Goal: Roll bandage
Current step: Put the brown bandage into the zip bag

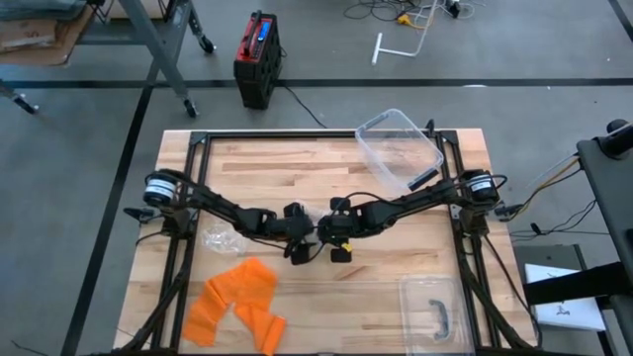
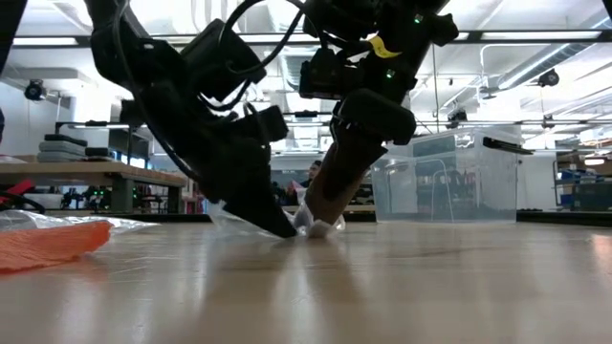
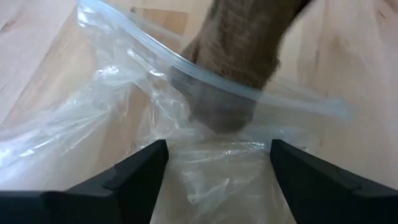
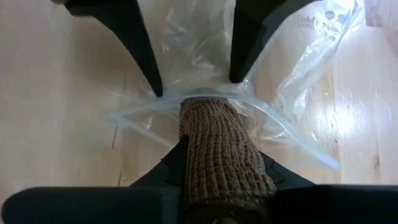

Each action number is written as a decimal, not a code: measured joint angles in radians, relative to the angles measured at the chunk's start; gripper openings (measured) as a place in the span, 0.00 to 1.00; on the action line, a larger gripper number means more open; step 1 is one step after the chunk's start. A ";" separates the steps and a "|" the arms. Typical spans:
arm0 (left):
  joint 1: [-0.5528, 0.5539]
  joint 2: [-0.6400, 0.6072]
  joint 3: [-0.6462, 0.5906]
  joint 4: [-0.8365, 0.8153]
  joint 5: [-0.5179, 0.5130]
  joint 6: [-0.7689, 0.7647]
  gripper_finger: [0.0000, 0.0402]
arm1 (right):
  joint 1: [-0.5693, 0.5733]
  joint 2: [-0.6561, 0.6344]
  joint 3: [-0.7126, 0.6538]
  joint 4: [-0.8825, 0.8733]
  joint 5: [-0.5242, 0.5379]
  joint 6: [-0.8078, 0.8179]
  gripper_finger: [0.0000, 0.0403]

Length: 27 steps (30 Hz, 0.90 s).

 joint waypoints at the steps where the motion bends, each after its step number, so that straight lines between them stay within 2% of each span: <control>1: 0.001 0.006 0.000 0.010 -0.001 -0.012 0.71 | 0.000 0.000 0.000 0.000 0.000 0.000 0.19; 4: 0.001 0.016 0.000 0.031 -0.012 -0.038 0.67 | 0.000 0.000 0.000 0.000 -0.001 0.004 0.20; 7: 0.002 0.016 0.000 0.041 -0.013 -0.039 0.56 | 0.000 0.000 0.000 0.003 -0.002 0.004 0.20; 15: 0.002 0.016 -0.002 0.061 0.035 -0.009 0.05 | 0.002 -0.002 0.002 -0.001 -0.008 -0.018 0.19; 21: 0.001 -0.009 -0.005 0.045 0.059 0.011 0.04 | 0.003 -0.029 0.003 -0.068 0.000 -0.023 0.18; 27: -0.007 -0.060 -0.005 0.052 0.062 0.062 0.02 | 0.003 -0.049 0.003 -0.069 0.073 -0.015 0.19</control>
